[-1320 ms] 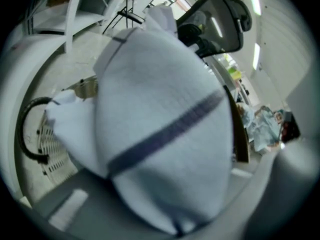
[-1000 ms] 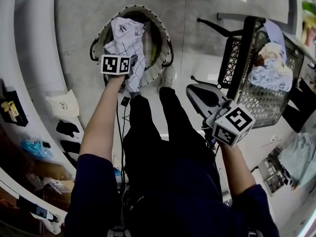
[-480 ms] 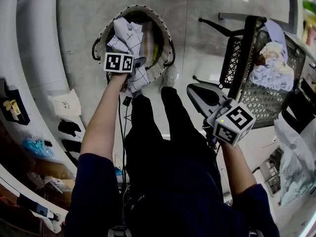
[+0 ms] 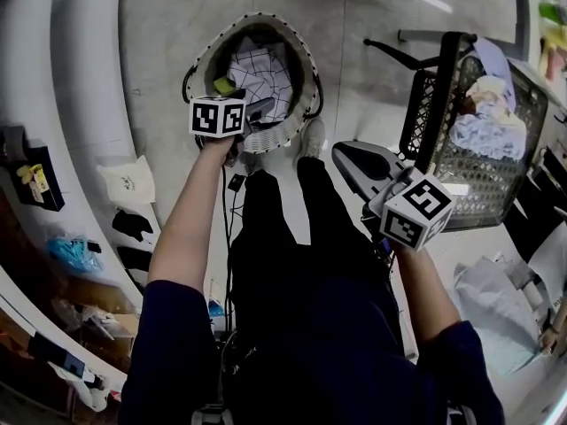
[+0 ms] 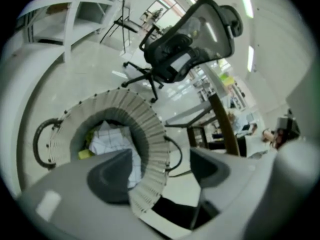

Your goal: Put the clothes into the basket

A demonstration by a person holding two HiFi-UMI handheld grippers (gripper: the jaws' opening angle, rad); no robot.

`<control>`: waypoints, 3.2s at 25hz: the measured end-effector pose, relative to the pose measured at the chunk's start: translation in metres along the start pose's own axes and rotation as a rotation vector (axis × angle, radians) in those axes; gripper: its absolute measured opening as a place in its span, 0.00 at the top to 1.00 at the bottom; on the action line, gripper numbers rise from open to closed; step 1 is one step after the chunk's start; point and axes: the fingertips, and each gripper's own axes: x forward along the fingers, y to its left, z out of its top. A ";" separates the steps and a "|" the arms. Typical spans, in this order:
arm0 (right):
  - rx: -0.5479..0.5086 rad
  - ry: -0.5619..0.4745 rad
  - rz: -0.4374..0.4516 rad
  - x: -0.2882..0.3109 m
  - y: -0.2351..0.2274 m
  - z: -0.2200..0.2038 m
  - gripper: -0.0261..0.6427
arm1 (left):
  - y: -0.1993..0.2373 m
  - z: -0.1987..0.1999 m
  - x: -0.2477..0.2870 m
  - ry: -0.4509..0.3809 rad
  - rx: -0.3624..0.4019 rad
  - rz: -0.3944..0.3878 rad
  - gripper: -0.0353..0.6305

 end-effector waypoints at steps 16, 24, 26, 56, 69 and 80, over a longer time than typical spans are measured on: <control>-0.100 -0.181 0.031 -0.039 0.075 0.061 0.95 | -0.147 0.051 -0.180 -0.315 0.273 -0.089 0.85; -0.160 -0.261 0.059 -0.066 0.116 0.091 0.95 | -0.220 0.056 -0.263 -0.426 0.415 -0.115 0.94; -0.175 -0.276 0.067 -0.073 0.126 0.096 0.95 | -0.237 0.055 -0.281 -0.452 0.442 -0.123 0.94; -0.457 -0.433 0.164 -0.137 0.256 0.141 0.95 | -0.350 0.057 -0.434 -0.711 0.691 -0.159 0.94; -0.473 -0.427 0.168 -0.133 0.267 0.138 0.95 | -0.346 0.058 -0.442 -0.725 0.690 -0.150 0.94; -0.467 -0.418 0.166 -0.132 0.264 0.137 0.95 | -0.339 0.064 -0.445 -0.741 0.669 -0.152 0.94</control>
